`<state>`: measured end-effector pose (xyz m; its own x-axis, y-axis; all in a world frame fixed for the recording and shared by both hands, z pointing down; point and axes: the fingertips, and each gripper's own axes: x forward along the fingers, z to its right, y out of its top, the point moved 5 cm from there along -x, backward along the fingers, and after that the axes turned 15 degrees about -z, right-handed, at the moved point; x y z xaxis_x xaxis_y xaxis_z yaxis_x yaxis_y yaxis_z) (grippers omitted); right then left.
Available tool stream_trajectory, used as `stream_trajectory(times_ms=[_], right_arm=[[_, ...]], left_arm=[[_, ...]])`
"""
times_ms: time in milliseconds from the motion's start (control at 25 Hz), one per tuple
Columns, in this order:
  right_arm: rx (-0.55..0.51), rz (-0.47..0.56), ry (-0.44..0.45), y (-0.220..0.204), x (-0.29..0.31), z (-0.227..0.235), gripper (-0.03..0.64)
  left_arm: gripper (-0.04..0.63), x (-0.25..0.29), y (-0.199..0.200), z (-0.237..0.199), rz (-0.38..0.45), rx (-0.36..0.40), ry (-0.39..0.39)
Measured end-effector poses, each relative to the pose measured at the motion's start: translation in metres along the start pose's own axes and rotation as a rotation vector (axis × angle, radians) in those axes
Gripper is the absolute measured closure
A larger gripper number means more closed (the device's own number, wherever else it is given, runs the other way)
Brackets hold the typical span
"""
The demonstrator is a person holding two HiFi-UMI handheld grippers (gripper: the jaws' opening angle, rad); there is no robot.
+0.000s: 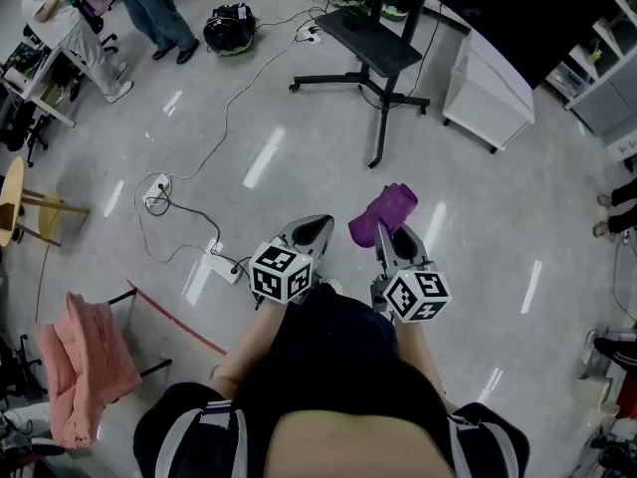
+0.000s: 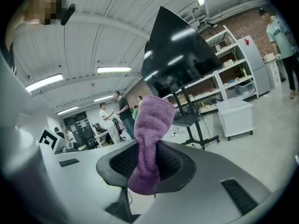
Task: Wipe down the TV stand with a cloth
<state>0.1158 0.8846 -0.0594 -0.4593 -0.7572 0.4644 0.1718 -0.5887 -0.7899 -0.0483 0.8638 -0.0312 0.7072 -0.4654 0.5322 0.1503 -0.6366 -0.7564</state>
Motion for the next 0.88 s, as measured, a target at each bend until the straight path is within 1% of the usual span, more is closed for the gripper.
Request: stream_trajectory(times_ms=[240,440,680,880], right_arm=[[0.017,-0.015,-0.005,0.001,0.018,0.012,0.511],[0.011,-0.018,-0.019,0.008,0.036,0.013,0.511],[0.026,-0.021,-0.028,0.04,0.074,0.028,0.511],[0.016,-0.025,-0.026,0.07,0.11,0.033,0.511]], left_arm=[[0.588,0.017,0.004,-0.016,-0.005,-0.026,-0.002],[0.588,0.024,0.012,-0.034,-0.012,-0.029,-0.015],[0.588,0.046,0.048,-0.066,-0.03,-0.03,-0.018],[0.588,0.058,0.082,-0.096,-0.022,-0.034,-0.027]])
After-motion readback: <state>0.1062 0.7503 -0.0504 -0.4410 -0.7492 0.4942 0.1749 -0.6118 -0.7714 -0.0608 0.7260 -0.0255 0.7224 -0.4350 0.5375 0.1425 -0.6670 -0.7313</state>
